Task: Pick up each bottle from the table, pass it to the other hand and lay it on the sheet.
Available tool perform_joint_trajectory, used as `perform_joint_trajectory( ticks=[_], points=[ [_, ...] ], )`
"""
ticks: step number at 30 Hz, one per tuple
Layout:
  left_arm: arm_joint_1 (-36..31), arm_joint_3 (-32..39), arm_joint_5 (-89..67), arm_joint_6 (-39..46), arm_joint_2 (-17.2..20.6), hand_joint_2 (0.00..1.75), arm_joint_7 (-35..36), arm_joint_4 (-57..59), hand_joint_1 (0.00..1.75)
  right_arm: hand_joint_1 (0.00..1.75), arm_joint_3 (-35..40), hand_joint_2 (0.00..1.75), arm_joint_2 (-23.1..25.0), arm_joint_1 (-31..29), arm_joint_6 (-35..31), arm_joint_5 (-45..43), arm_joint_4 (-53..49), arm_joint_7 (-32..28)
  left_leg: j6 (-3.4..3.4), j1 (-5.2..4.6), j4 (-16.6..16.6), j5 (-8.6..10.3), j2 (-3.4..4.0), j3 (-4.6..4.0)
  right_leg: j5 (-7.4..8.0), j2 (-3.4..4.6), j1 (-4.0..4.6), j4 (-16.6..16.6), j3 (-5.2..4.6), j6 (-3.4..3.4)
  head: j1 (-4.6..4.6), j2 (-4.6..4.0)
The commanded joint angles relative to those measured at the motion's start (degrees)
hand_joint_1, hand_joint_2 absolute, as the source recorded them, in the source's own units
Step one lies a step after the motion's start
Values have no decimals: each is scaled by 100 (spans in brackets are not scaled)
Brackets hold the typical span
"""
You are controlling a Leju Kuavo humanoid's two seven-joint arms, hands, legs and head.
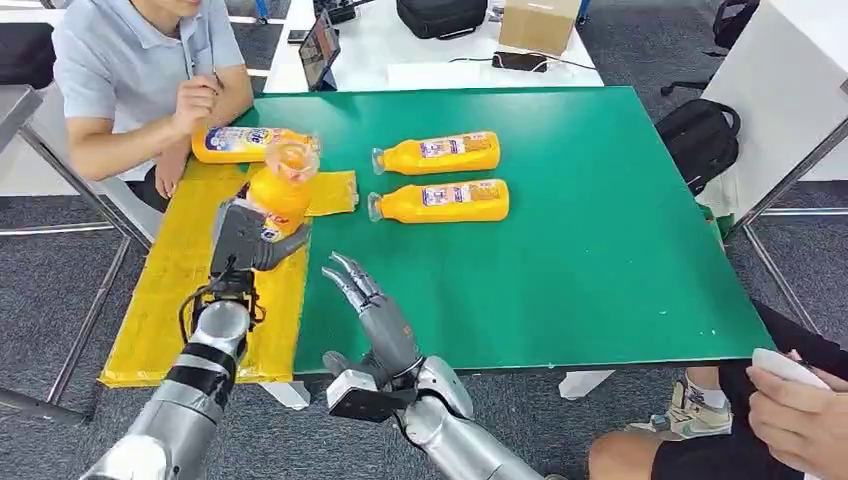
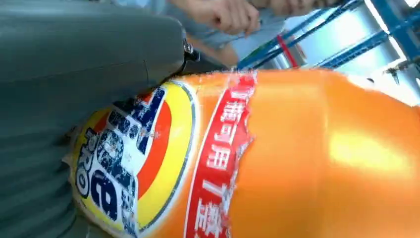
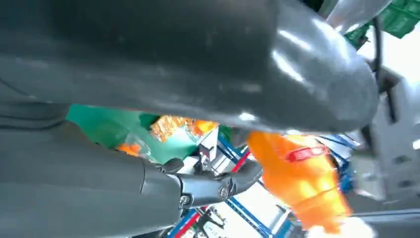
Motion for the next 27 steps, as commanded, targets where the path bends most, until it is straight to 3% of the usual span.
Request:
perform_joint_trajectory(
  ticks=[1, 7, 11, 17, 27],
  points=[
    [-1846, -358, -1475, 361, 408, 175, 535, 2971, 175, 0, 747, 0, -432, 17, -170, -185, -651, -193, -1, 6, 11, 6, -10, -16, 4, -14, 7, 5, -8, -5, -2, 0],
    [-1875, -349, -1473, 329, 439, 175, 528, 2989, 175, 0, 753, 0, -432, 30, -177, -182, -657, -193, -1, 6, 8, 4, 0, -12, 5, -5, 7, 3, -7, -6, 0, 0],
    [-2094, -1089, -2812, 405, 670, 175, 1316, 3430, 175, 0, 1001, 0, -569, 115, 39, -312, -1015, -193, 0, 3, 7, 4, 2, -12, 5, -4, 4, 4, -9, -4, 0, 0],
    [-2218, -1528, -3658, -745, 856, 175, 2053, 3765, 175, 0, 1145, 0, -680, 276, 262, -327, -1361, -193, -1, 5, 6, 4, 6, -13, 6, 0, 6, 3, -10, -5, 0, 0],
    [-2038, -1498, -3809, -1643, 986, 175, 2177, 3851, 175, 0, 1229, 0, -707, 270, 408, -435, -1296, -193, -1, 9, 7, 4, 11, -12, 8, 5, 10, 1, -8, -7, 0, 0]
  ],
)
